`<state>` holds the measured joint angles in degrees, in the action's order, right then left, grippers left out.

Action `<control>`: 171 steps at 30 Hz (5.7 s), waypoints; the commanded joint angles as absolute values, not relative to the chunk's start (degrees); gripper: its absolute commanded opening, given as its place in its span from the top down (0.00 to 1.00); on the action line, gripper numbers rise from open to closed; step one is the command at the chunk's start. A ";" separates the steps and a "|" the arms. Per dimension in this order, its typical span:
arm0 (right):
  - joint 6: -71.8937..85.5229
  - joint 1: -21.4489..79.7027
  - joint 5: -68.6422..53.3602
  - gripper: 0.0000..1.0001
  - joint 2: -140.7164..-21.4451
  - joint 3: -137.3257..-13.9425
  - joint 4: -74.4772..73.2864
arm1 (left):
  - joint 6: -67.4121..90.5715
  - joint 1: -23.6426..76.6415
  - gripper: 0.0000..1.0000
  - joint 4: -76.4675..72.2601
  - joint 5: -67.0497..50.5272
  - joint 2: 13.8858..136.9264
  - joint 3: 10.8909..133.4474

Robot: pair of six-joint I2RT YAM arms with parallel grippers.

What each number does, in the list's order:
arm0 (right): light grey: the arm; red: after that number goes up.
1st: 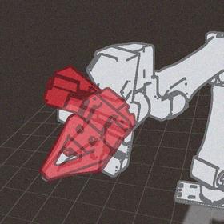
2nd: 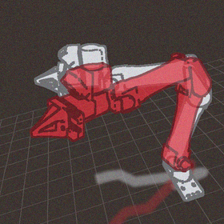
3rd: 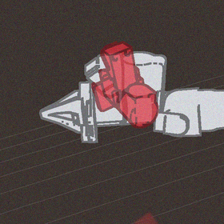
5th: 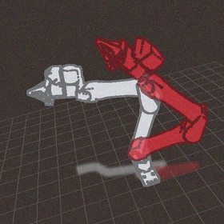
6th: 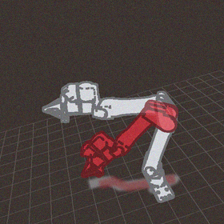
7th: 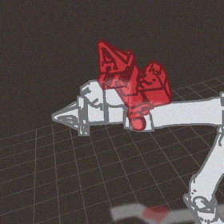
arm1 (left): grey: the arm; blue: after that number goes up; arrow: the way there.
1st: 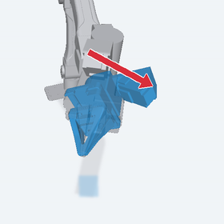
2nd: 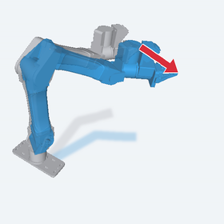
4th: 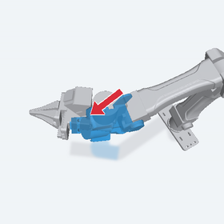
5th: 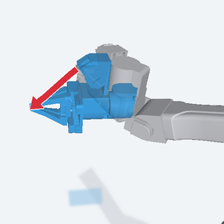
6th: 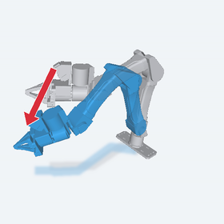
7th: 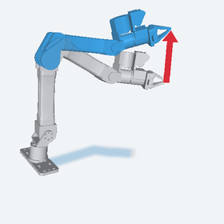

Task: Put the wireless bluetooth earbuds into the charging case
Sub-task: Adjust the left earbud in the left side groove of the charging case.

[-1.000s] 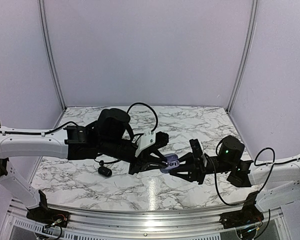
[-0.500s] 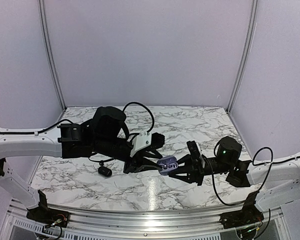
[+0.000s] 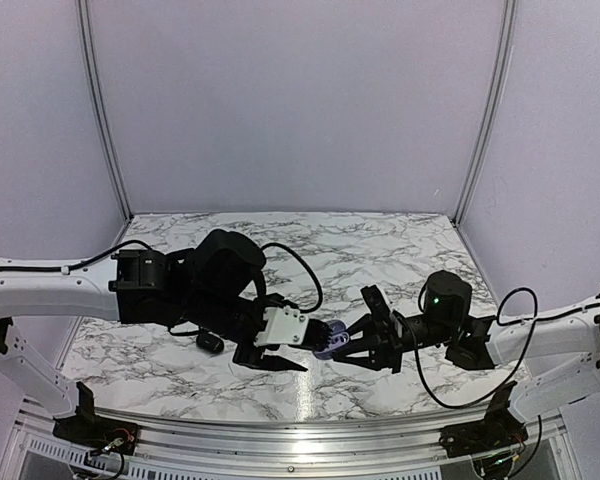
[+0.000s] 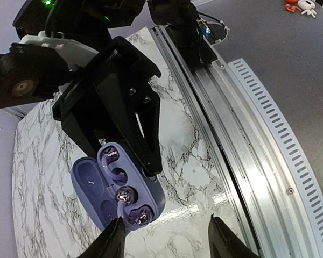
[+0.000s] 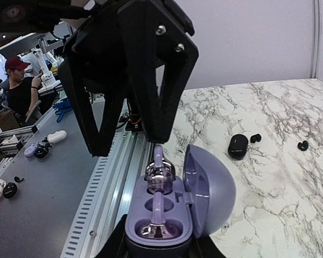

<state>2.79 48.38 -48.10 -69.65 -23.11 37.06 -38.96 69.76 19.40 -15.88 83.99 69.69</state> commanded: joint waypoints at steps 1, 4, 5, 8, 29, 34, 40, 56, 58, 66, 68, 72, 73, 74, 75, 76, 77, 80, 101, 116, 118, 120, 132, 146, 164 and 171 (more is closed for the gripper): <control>3.28 48.95 -52.20 1.00 -71.14 -25.89 36.65 | -46.50 72.46 0.45 23.96 -9.42 84.49 70.54; 3.72 49.03 -53.57 1.00 -72.06 -26.27 36.65 | -48.64 73.62 0.41 23.85 -6.91 83.81 69.95; 3.84 49.06 -54.06 1.00 -72.41 -26.47 36.61 | -49.33 73.96 0.37 23.76 -6.15 83.56 69.74; 4.35 49.38 -54.93 1.00 -73.30 -26.83 36.64 | -51.02 74.88 0.31 23.66 -3.95 83.19 69.46; 5.69 51.20 -57.74 1.00 -76.77 -29.17 35.95 | -54.29 77.34 0.37 24.68 -3.61 85.71 70.36; 5.72 51.43 -57.75 1.00 -77.20 -29.44 36.07 | -54.58 77.64 0.41 25.38 -3.35 86.46 70.44; 5.70 51.47 -57.83 1.00 -77.34 -29.53 35.95 | -54.82 77.83 0.54 26.16 -3.06 86.73 70.28; 5.18 51.42 -57.20 1.00 -77.65 -29.27 36.21 | -52.67 78.23 0.35 23.83 -0.35 84.73 71.70; 5.01 51.39 -56.93 1.00 -77.67 -29.27 36.21 | -52.13 78.11 0.33 22.12 -0.68 83.43 71.34; 4.22 51.33 -51.75 1.00 -74.95 -28.30 36.43 | -41.42 74.86 0.45 17.55 -5.80 79.45 70.03; 4.15 51.33 -48.85 1.00 -73.45 -27.73 36.99 | -35.63 72.75 0.55 15.00 -7.43 78.32 69.13; 3.57 51.31 -44.52 1.00 -70.76 -27.05 37.00 | -26.86 70.37 0.67 8.42 -8.52 75.22 64.65; 3.53 51.33 -43.73 1.00 -70.16 -26.80 36.96 | -26.21 70.13 0.69 7.52 -8.50 74.71 63.72; 3.45 51.33 -43.02 1.00 -69.58 -26.69 36.81 | -25.85 69.99 0.72 7.18 -8.42 74.31 63.03; 3.24 51.33 -42.57 1.00 -69.22 -26.64 36.46 | -25.89 69.97 0.75 7.13 -8.23 74.26 62.68; 2.94 51.33 -42.29 1.00 -68.87 -26.63 36.07 | -26.14 69.96 0.78 7.16 -8.06 74.33 62.52; 2.78 51.33 -42.01 1.00 -68.68 -26.63 35.78 | -26.19 69.96 0.82 7.20 -7.91 74.56 62.49; 2.25 51.33 -41.05 1.00 -68.56 -26.80 34.64 | -26.83 70.05 0.86 7.21 -7.54 74.96 62.78; 1.90 51.52 -41.03 1.00 -68.01 -26.01 34.28 | -26.81 70.05 0.80 9.40 -4.41 80.15 65.92; 1.86 51.59 -41.00 1.00 -67.68 -25.93 34.36 | -27.24 70.05 0.83 12.36 -5.35 82.68 67.53; 1.89 51.56 -41.00 1.00 -67.67 -25.93 34.37 | -27.45 70.05 0.84 12.86 -5.41 83.16 67.79; 2.04 51.54 -41.04 1.00 -67.65 -25.93 34.45 | -27.73 70.13 0.86 13.07 -5.66 83.49 67.93; 2.11 51.52 -40.74 1.00 -67.50 -25.95 34.90 | -29.49 70.91 0.92 15.91 -8.22 85.37 69.10; 5.61 49.85 -41.00 1.00 -66.30 -24.59 40.03 | -29.33 72.33 0.95 16.46 -9.10 86.48 69.62; 9.17 48.29 -38.44 1.00 -63.94 -23.06 46.98 | -23.40 72.87 0.97 7.82 -9.53 86.08 66.83; 9.93 47.72 -38.46 1.00 -62.87 -22.25 49.20 | -22.51 73.21 0.97 6.50 -9.84 85.98 65.38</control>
<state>8.56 48.62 -41.12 -65.08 -20.95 40.23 -23.92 71.70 5.98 -6.96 85.89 67.42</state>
